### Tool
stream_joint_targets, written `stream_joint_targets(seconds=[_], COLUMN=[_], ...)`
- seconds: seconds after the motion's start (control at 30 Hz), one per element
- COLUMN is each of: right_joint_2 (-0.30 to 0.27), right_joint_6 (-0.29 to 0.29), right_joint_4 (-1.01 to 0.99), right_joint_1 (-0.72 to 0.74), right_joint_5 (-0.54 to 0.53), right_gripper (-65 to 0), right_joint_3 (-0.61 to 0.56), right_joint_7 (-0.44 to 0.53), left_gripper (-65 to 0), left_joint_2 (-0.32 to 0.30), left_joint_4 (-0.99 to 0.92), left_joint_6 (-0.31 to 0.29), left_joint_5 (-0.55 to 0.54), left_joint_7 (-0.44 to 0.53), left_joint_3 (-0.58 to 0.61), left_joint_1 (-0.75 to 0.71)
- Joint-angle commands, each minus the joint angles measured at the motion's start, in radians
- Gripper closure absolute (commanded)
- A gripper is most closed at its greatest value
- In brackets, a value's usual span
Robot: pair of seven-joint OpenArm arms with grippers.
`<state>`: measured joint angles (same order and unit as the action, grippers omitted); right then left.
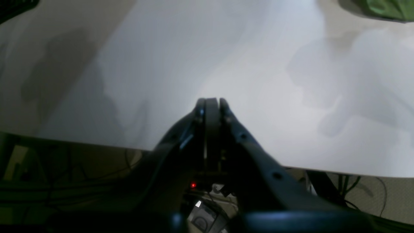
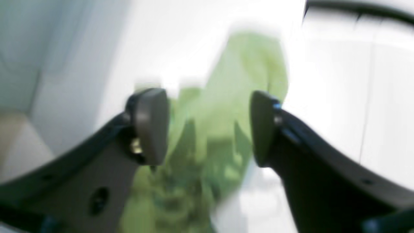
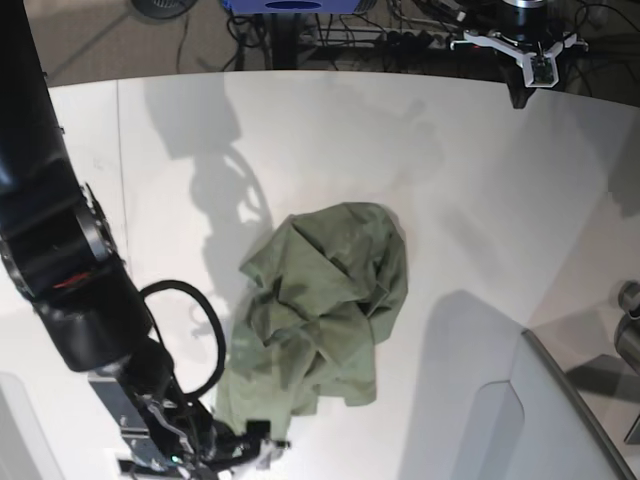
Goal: Layout the t-shirt on the table in an organized manner, then fold the t-shirt properly
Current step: 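Lift the shirt with the right gripper, sweep it, and release it, then grasp the bunched shirt from above with the right gripper and lift it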
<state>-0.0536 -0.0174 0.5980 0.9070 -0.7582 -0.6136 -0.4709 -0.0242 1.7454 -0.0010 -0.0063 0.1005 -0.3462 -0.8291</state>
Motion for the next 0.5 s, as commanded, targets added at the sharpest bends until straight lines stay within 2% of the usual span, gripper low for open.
stream_joint_targets(seconds=[0.0,0.07,0.17,0.2,0.3,0.33,0.4,0.47], right_joint_2=[-0.028,-0.068,-0.134,-0.142,-0.130,-0.108,-0.068,-0.028], right_joint_6=[0.003,0.001,-0.008,-0.033,-0.192,-0.220,-0.258,-0.281], right_joint_4=[0.078,0.270,0.610,0.681,0.833,0.857,0.903,0.922], right_joint_1=[-0.004,-0.113,-0.292,-0.331,-0.440,-0.467,-0.529,-0.578], right_joint_5=[-0.002,-0.002,-0.001,0.003,0.095,0.128,0.219,0.332], right_gripper=[-29.0,-26.1,-25.8,-25.7,-27.8,-31.5,-45.2,-56.4], right_joint_3=[0.004,0.004,0.004,0.004,0.002,0.001,-0.022,-0.071], right_joint_7=[-0.036,-0.130,-0.193,-0.208,-0.285,-0.305,-0.346,-0.348], left_gripper=[0.0,0.0,0.0,0.0,0.0,0.0,0.0,0.0], left_joint_2=[-0.006,-0.006,-0.004,-0.003,0.007,0.007,0.002,0.002], left_joint_4=[0.018,0.018,0.018,0.018,0.018,0.018,0.017,0.015], left_joint_6=[0.005,0.005,0.005,0.005,0.005,0.005,0.005,0.005], left_joint_5=[-0.002,-0.002,-0.004,-0.004,-0.070,-0.096,-0.157,-0.185], left_joint_7=[0.023,0.023,0.023,0.023,0.023,0.023,0.023,0.023], left_joint_3=[-0.004,-0.004,-0.004,-0.004,-0.004,-0.004,-0.004,-0.006], left_joint_1=[-0.009,-0.009,0.001,0.007,0.011,0.011,0.011,0.011])
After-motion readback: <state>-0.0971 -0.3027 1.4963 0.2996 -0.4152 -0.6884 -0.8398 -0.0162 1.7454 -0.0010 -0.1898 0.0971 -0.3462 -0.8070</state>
